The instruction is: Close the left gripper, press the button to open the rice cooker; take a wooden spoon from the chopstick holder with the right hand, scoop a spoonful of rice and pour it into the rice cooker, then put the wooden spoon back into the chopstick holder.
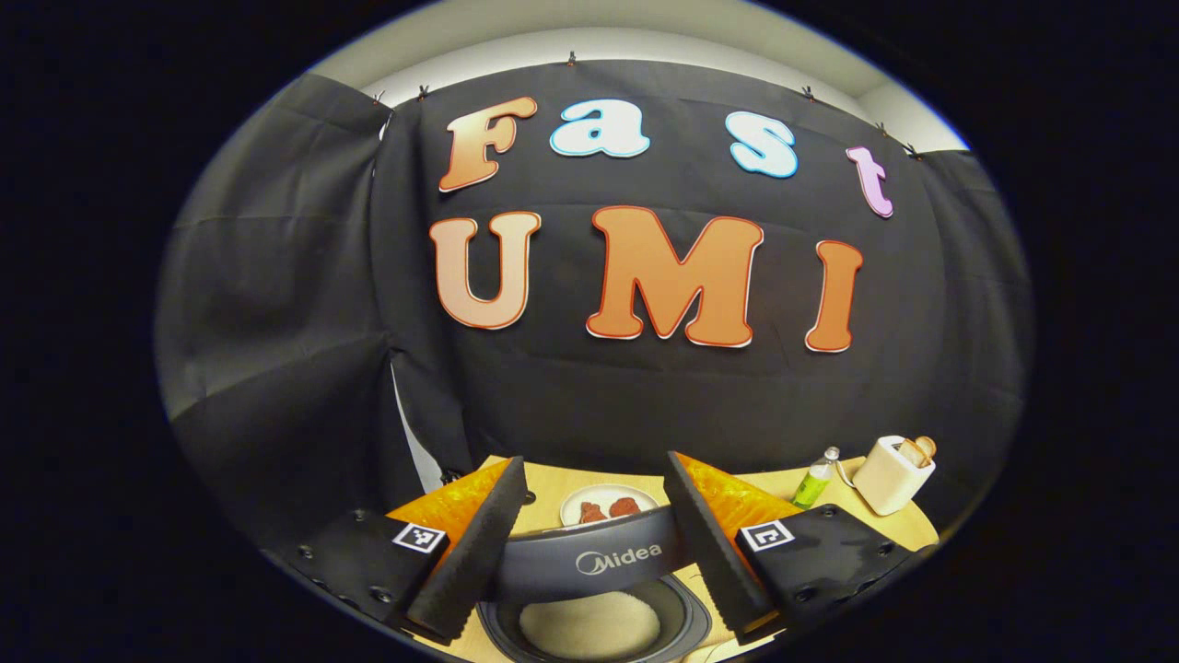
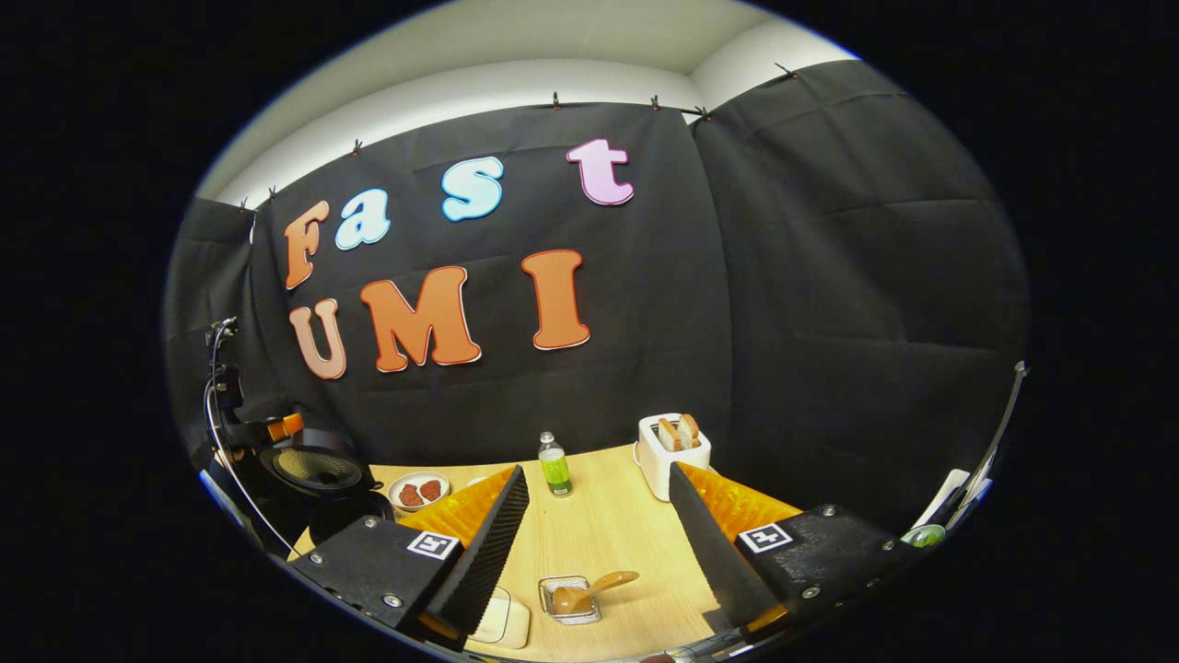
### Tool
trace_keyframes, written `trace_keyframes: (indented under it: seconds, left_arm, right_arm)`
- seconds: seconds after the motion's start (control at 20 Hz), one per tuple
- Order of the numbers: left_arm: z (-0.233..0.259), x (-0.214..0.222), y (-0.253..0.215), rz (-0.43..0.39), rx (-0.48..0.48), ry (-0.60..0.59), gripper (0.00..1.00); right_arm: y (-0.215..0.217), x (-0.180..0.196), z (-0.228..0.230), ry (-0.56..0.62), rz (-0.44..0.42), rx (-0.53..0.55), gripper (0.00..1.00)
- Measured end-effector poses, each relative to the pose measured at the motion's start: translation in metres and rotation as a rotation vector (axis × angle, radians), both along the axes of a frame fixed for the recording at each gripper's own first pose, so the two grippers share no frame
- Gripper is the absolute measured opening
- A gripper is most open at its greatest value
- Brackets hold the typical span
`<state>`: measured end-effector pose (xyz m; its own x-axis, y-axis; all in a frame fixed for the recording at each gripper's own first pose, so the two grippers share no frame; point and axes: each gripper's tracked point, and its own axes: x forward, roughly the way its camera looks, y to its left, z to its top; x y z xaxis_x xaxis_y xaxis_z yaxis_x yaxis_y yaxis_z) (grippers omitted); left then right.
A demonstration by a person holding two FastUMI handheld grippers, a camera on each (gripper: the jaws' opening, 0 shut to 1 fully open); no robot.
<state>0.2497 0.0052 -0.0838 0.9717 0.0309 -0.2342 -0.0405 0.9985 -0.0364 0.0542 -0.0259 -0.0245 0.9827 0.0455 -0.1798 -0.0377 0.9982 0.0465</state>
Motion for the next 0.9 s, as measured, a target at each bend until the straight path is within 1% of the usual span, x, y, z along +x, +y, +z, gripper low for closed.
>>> trace_keyframes:
  seconds: [0.05,0.15,0.3,0.35,0.5,0.55,0.6,0.65,0.8,0.85,0.9]
  left_arm:
    - [-0.009,-0.012,-0.004,-0.006,-0.007,0.014,1.0]
    - [-0.027,-0.034,-0.014,-0.016,-0.016,0.043,0.97]
    - [-0.057,-0.06,-0.026,-0.022,-0.032,0.07,1.0]
    - [-0.065,-0.067,-0.028,-0.016,-0.029,0.072,0.98]
    - [-0.094,-0.08,-0.03,0.012,-0.016,0.076,0.98]
    - [-0.106,-0.084,-0.028,0.029,-0.011,0.085,1.0]
    - [-0.115,-0.087,-0.026,0.041,0.001,0.085,0.98]
    - [-0.122,-0.089,-0.026,0.048,0.014,0.078,0.98]
    - [-0.14,-0.095,-0.03,0.038,0.067,0.057,0.95]
    - [-0.149,-0.097,-0.03,0.037,0.07,0.07,0.99]
    - [-0.157,-0.099,-0.03,0.036,0.073,0.087,0.97]
  right_arm:
    - [0.003,0.0,-0.001,0.003,0.015,0.003,0.95]
    - [0.01,0.001,-0.006,0.017,0.043,0.008,0.95]
    - [0.017,0.001,-0.014,0.036,0.08,0.004,0.95]
    - [0.02,0.001,-0.016,0.042,0.092,0.003,0.95]
    - [0.022,0.001,-0.022,0.058,0.113,0.005,0.95]
    - [0.021,0.001,-0.024,0.062,0.116,0.004,0.95]
    - [0.02,0.001,-0.027,0.068,0.117,0.003,0.95]
    - [0.019,0.002,-0.03,0.076,0.119,0.002,0.95]
    - [0.016,0.003,-0.038,0.095,0.118,-0.003,0.95]
    - [0.017,0.004,-0.041,0.102,0.119,-0.004,0.95]
    - [0.018,0.003,-0.043,0.109,0.123,-0.002,0.95]
